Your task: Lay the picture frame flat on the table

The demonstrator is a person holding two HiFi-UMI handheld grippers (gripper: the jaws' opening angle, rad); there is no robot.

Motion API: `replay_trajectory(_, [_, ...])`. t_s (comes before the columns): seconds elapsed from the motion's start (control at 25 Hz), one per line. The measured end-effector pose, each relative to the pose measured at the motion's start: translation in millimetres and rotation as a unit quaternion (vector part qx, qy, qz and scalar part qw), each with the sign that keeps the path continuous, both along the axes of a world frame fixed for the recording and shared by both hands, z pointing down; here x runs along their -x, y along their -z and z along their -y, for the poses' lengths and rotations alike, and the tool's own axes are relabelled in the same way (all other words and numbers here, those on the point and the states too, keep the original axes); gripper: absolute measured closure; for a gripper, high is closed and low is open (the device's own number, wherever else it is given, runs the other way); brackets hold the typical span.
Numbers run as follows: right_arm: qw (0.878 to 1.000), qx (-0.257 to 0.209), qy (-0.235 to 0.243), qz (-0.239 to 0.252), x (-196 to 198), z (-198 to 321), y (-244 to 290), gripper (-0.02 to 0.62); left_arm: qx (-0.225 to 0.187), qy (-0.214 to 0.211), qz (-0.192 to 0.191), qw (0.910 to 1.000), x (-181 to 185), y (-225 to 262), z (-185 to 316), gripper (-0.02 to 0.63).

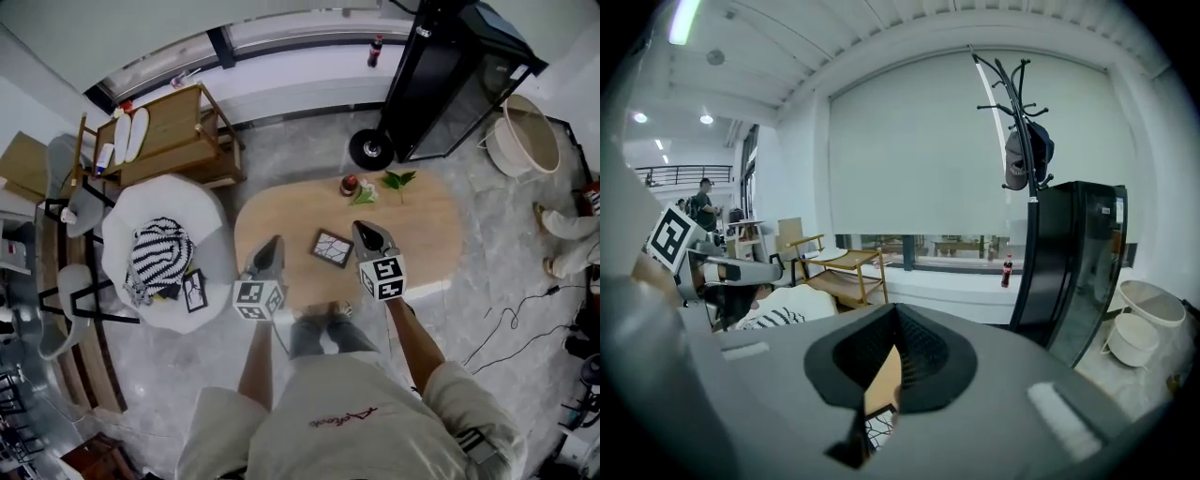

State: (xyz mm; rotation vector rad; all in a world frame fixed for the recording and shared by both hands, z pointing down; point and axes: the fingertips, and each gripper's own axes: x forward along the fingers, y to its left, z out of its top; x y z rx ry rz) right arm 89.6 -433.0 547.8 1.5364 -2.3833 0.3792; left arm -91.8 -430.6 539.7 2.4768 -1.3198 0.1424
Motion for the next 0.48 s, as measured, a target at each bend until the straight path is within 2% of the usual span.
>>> replay_trajectory(0.48, [0.999, -0.044, -0.017, 0.008, -8, 7, 92, 0.592, -0.037, -0.009, 0.008, 0.9992, 0, 82, 11, 0.604])
